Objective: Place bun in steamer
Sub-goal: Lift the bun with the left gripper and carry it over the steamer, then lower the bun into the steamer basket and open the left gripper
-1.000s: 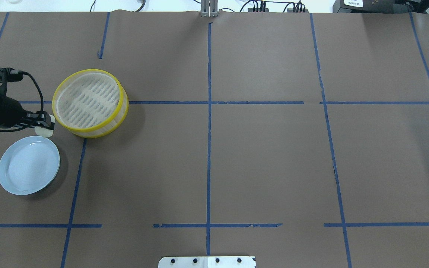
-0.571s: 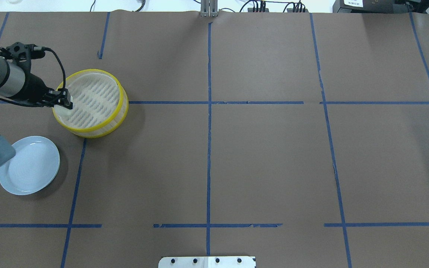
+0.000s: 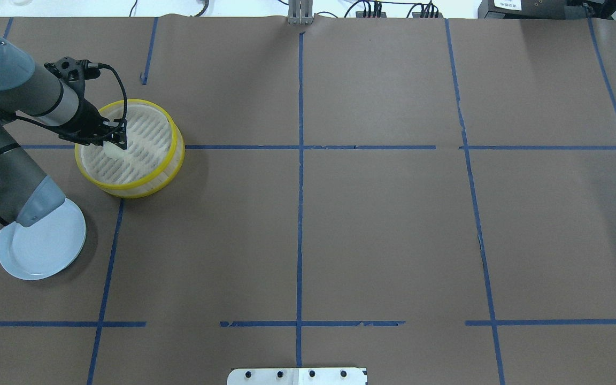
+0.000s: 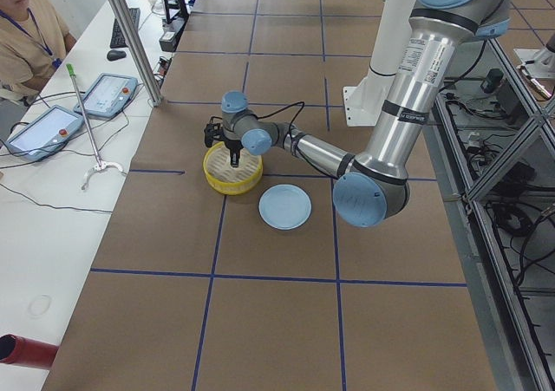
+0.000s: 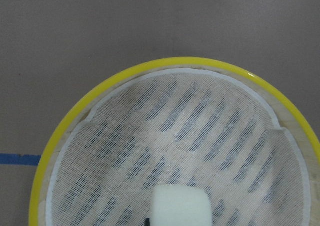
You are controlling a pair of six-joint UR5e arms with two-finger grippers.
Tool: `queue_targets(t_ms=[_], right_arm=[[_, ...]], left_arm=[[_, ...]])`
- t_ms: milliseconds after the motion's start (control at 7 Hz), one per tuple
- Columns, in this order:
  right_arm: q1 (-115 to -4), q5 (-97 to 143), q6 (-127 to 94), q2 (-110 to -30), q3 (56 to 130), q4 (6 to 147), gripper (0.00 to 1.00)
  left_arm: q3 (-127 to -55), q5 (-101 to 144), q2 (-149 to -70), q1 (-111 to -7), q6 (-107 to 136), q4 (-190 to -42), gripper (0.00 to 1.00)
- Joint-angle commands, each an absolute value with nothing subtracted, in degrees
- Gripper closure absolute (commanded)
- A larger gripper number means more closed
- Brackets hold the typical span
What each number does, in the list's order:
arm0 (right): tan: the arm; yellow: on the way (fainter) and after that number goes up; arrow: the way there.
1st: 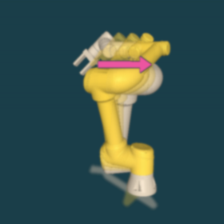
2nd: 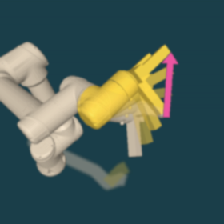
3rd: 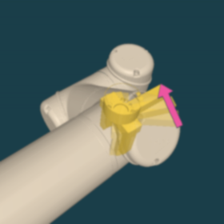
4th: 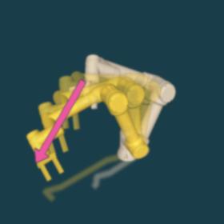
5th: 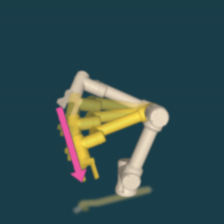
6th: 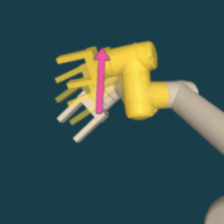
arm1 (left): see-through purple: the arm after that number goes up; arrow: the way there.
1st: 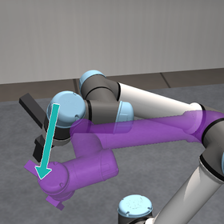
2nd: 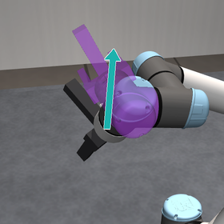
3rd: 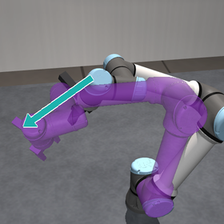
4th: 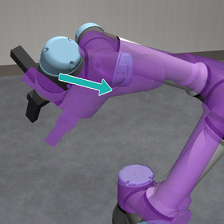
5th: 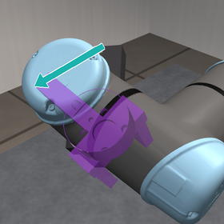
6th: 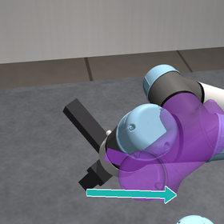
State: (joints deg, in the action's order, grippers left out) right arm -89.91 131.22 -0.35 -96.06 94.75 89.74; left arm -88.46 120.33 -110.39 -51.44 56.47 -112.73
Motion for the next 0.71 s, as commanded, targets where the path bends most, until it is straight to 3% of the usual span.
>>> queue_targets(t_ms=[0,571], right_arm=[[-89.9,131.2,-0.4,-96.1,94.7,89.7,0.00],[-89.9,131.2,-0.4,-96.1,94.7,89.7,0.00]], left_arm=[[-86.7,120.0,-112.3,-51.0,56.5,-112.8,0.63],[-85.3,119.9,-112.7,-49.6,56.4,-112.8,0.61]])
